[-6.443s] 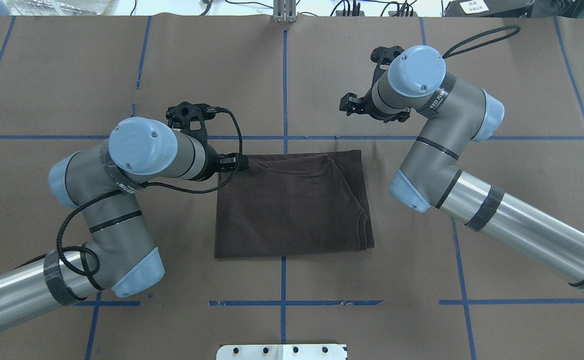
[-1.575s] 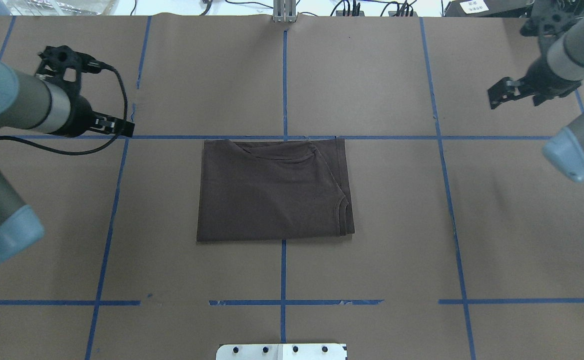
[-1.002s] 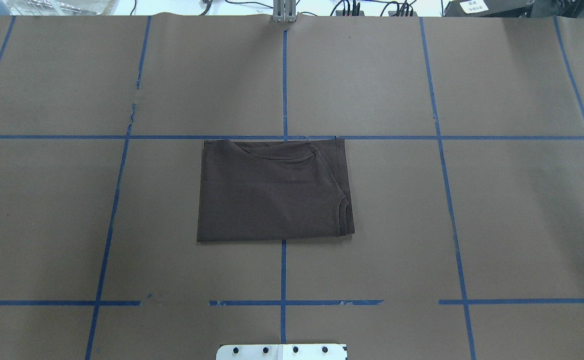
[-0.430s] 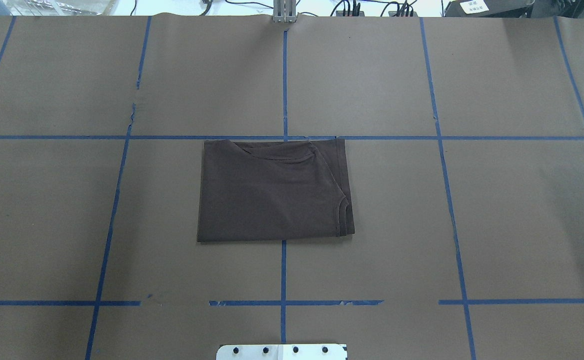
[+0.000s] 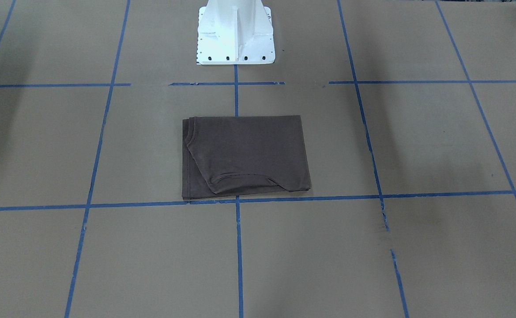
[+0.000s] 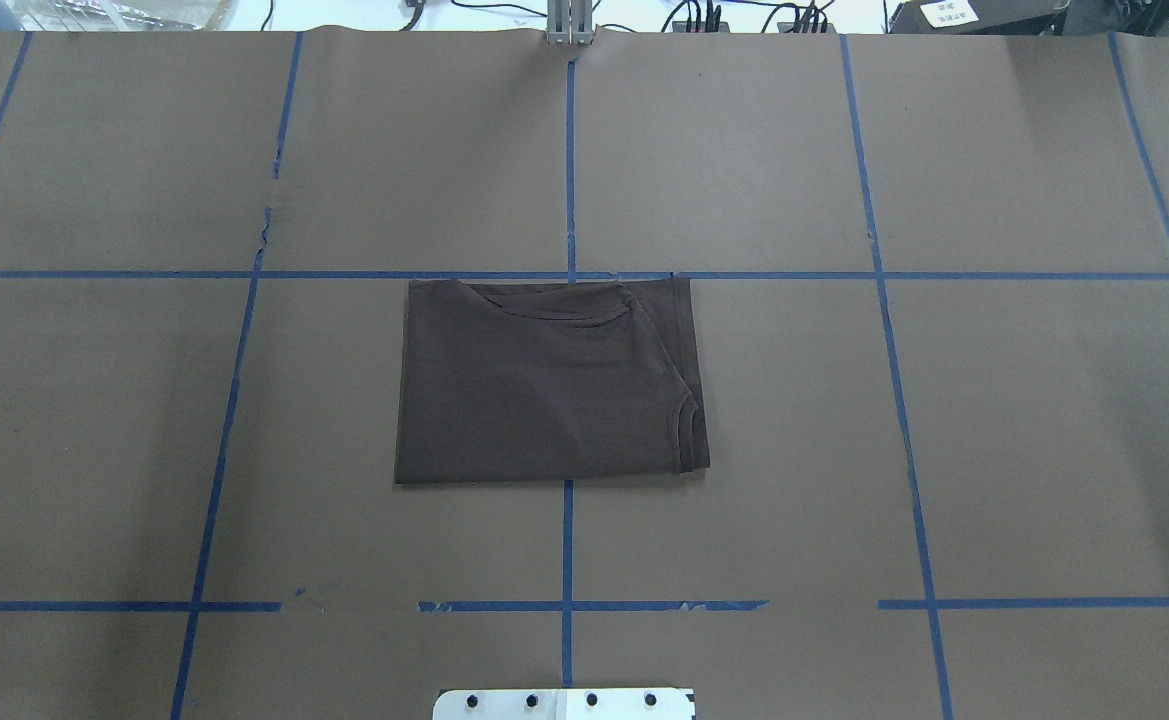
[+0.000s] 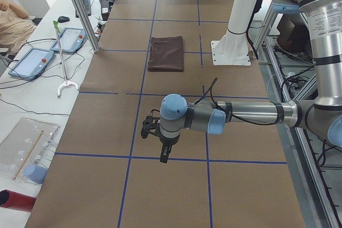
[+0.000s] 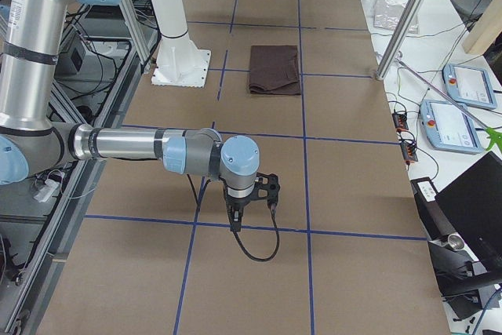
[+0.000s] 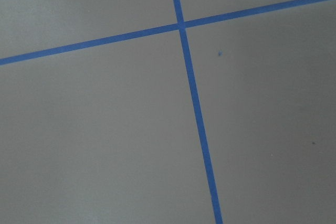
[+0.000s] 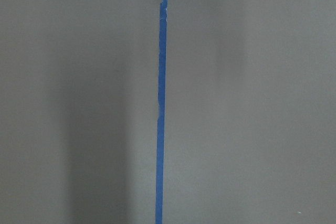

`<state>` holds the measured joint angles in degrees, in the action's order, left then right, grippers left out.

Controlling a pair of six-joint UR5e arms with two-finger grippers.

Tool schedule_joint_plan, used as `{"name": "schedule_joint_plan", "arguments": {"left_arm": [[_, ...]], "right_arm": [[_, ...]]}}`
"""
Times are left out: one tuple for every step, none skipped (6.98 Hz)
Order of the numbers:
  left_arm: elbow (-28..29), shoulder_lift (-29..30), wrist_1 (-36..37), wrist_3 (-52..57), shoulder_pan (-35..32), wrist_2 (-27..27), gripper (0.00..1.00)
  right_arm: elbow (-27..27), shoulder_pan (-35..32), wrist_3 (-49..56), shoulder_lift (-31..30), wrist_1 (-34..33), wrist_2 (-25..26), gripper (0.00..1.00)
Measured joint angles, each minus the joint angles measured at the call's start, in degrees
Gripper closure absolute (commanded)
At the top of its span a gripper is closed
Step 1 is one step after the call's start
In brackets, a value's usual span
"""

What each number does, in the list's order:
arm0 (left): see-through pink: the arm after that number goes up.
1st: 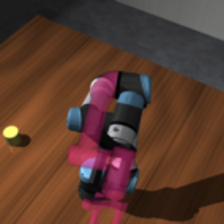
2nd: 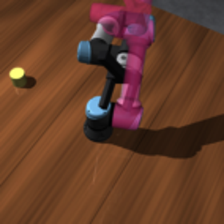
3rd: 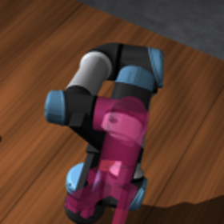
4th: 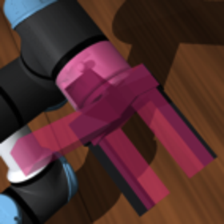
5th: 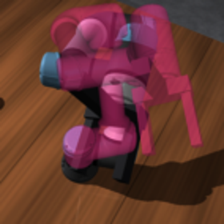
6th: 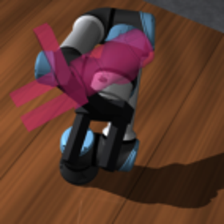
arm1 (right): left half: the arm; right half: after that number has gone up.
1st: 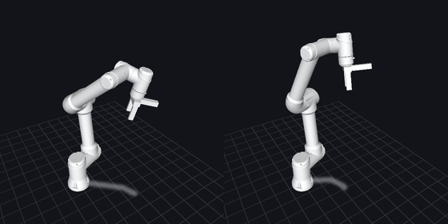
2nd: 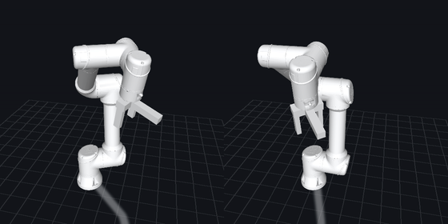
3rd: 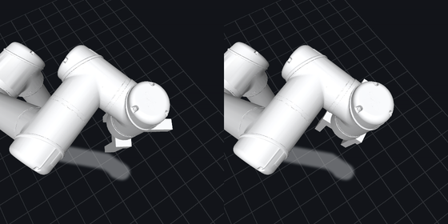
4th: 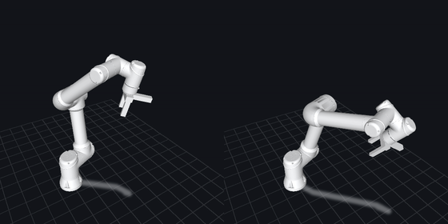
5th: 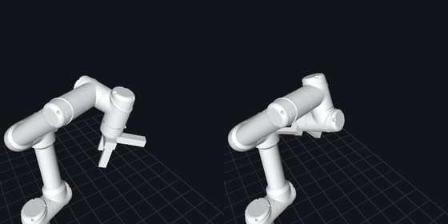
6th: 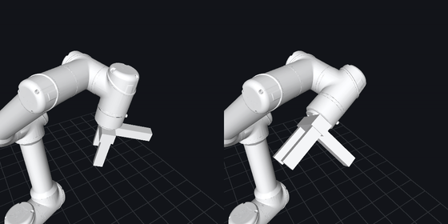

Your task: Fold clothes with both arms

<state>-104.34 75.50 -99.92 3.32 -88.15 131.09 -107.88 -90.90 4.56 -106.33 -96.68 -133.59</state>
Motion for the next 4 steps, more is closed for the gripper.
{"name": "schedule_joint_plan", "arguments": {"left_arm": [[0.0, 0.4, 0.0, 0.0, 0.0, -0.1, 0.00], [0.3, 0.4, 0.2, -0.1, 0.0, 0.3, 0.00], [0.9, 0.1, 0.4, -0.1, 0.0, 1.6, 0.00], [1.8, -0.4, 0.6, -0.1, -0.1, 3.1, 0.00]], "right_arm": [[-0.1, 0.0, -0.3, -0.1, 0.0, 0.1, 0.00], [-0.1, -0.1, -0.4, -0.1, 0.0, 0.1, 0.00], [-0.1, -0.1, -0.5, -0.1, 0.0, 0.2, 0.00], [-0.1, -0.1, -0.5, -0.1, 0.0, 0.2, 0.00]]}}
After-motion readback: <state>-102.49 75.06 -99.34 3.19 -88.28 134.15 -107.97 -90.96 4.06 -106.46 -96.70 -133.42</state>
